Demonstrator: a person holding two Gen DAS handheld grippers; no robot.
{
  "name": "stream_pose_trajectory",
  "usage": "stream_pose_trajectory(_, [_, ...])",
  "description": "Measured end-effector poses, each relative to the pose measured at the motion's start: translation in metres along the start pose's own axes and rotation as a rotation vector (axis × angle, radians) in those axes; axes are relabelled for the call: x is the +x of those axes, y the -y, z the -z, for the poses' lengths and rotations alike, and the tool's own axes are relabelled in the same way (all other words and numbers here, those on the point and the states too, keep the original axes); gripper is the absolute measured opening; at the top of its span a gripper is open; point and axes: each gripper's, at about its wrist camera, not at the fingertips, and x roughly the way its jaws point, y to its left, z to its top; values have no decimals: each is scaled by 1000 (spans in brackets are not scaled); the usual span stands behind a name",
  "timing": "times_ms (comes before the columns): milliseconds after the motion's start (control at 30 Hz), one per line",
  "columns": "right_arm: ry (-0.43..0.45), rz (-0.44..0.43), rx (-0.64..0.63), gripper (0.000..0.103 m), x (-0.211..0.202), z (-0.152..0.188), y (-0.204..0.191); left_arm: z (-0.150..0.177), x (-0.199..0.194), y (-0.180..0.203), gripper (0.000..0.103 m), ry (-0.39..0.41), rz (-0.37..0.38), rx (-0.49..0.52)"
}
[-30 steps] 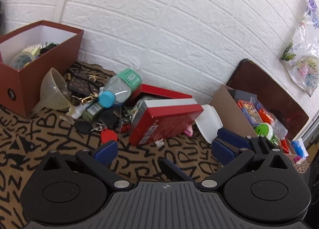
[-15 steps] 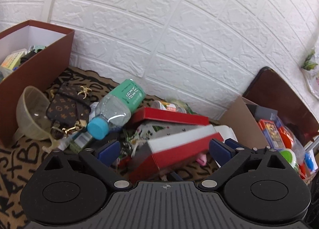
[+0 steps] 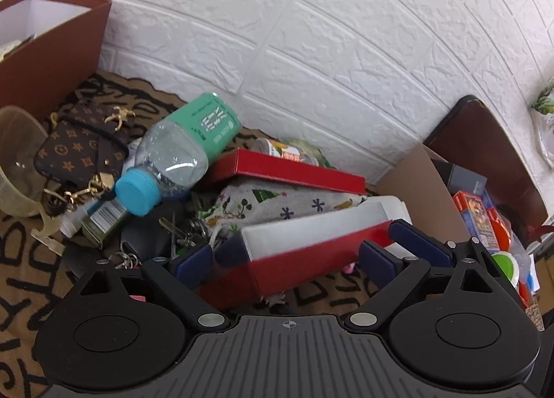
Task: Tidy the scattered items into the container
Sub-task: 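Move the left gripper back toward the red box with black tray insert, then close the left gripper on the rim of the red box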
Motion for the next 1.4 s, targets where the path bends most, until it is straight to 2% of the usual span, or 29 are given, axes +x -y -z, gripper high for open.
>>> stream_pose_trajectory(133, [17, 2, -1, 103, -6, -5, 8, -11, -9, 4, 97, 27, 0, 17])
stream_pose_trajectory(267, [-17, -43, -27, 103, 1, -1, 14, -12, -1, 6, 97, -9, 9, 30])
stream_pose_trajectory(367, [-21, -18, -46, 103, 4, 4, 14, -5, 5, 7, 97, -24, 0, 39])
stream_pose_trajectory(433, [-23, -41, -55, 103, 0, 5, 11, 0, 2, 9, 97, -21, 4, 51])
stream_pose_trajectory(533, [-23, -98, -76, 103, -11, 5, 0, 10, -9, 14, 97, -26, 39, 54])
stream_pose_trajectory(700, [-28, -100, -109, 103, -32, 18, -26, 43, -20, 17, 97, -85, 75, 54])
stream_pose_trajectory(833, [-103, -145, -54, 103, -52, 40, -31, 72, -31, 5, 98, -106, 58, 15])
stream_pose_trajectory(1000, [-161, -115, 70, 103, -72, 61, -21, 80, -31, -11, 98, -123, -1, -44])
stream_pose_trajectory(1100, [-179, -97, 127, 103, -70, 65, -8, 73, -30, -9, 98, -92, -18, -18])
stream_pose_trajectory(1233, [-172, -60, 116, 103, -69, 69, -6, 65, -22, -4, 99, -80, -53, 35])
stream_pose_trajectory(1400, [-185, -40, 69, 103, -52, 69, -1, 68, -6, -7, 99, -126, -21, 4])
